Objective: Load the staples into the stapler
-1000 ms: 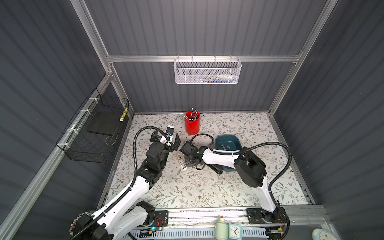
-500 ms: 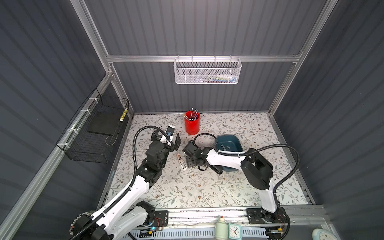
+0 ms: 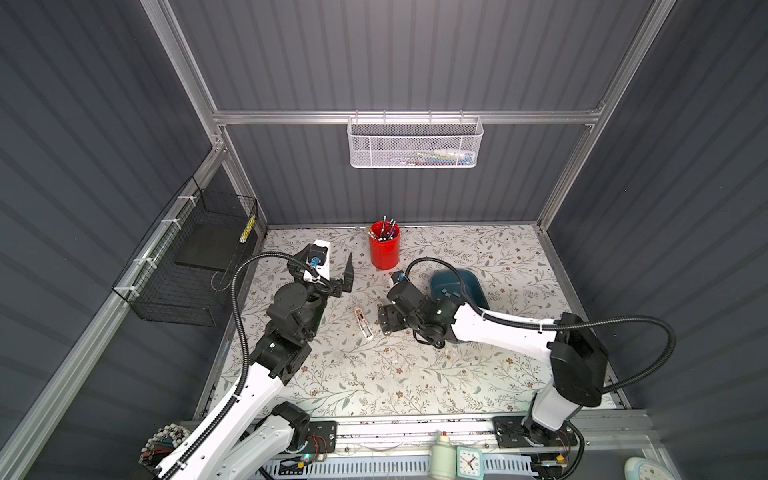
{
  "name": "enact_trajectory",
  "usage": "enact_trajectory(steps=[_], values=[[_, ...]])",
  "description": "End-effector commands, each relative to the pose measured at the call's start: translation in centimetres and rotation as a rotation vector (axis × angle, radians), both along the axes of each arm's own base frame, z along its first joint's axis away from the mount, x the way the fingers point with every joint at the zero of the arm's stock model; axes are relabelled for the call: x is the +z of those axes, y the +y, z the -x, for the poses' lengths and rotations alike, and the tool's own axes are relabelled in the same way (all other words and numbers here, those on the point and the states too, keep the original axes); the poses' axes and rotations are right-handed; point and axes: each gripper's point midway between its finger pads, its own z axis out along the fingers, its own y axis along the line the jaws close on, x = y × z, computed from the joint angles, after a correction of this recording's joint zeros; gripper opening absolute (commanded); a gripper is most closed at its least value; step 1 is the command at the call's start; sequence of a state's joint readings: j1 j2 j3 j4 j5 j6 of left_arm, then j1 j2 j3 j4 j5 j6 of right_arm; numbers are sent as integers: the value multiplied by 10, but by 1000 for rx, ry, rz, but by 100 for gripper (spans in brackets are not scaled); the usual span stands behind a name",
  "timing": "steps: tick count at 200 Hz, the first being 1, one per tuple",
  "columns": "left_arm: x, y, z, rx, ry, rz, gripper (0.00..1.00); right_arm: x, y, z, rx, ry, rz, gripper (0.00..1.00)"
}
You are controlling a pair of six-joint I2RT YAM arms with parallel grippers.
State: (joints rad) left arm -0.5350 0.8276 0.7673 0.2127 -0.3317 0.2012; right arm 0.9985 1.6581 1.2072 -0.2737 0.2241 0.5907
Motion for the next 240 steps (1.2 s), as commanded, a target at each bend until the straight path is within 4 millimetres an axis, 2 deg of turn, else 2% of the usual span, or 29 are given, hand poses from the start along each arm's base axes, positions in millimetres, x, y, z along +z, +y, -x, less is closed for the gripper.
enact_trajectory(steps=[1, 37, 66, 84, 99, 102, 105, 113, 148, 172, 193, 203, 222, 228, 240], values=[[-9, -16, 2, -92, 25, -25, 100, 25, -4, 4, 15, -55, -59, 86], [-28, -44, -3, -215, 42, -122, 100, 57, -36, 2, -26, -140, -118, 80], [-58, -83, -2, -414, 42, -216, 99, 66, -82, -6, -87, -161, -185, 69], [-75, -106, -6, -534, 109, -289, 93, 69, -113, -11, -125, -184, -200, 65], [-84, -122, -10, -618, 169, -344, 85, 68, -132, -12, -147, -207, -186, 65], [-86, -126, -10, -642, 177, -357, 84, 65, -136, -13, -157, -207, -175, 65], [-90, -130, -8, -671, 186, -374, 83, 72, -141, -12, -164, -226, -188, 65], [-98, -142, 1, -779, 187, -425, 80, 73, -153, -13, -184, -236, -185, 65], [-160, -176, 47, -1158, 216, -696, 73, 63, -212, -17, -288, -298, -153, 66], [-185, -188, 69, -1349, 280, -732, 69, 52, -251, -17, -360, -334, -116, 68], [-201, -202, 79, -1464, 357, -749, 65, 40, -273, -19, -411, -346, -122, 68], [-209, -208, 82, -1505, 405, -765, 64, 31, -283, -22, -456, -351, -126, 72], [-227, -218, 82, -1550, 518, -775, 64, 13, -299, -23, -523, -348, -124, 71], [-225, -224, 77, -1553, 524, -782, 63, 11, -302, -24, -542, -344, -128, 71], [-237, -227, 76, -1563, 575, -800, 61, 9, -304, -24, -547, -343, -128, 70]])
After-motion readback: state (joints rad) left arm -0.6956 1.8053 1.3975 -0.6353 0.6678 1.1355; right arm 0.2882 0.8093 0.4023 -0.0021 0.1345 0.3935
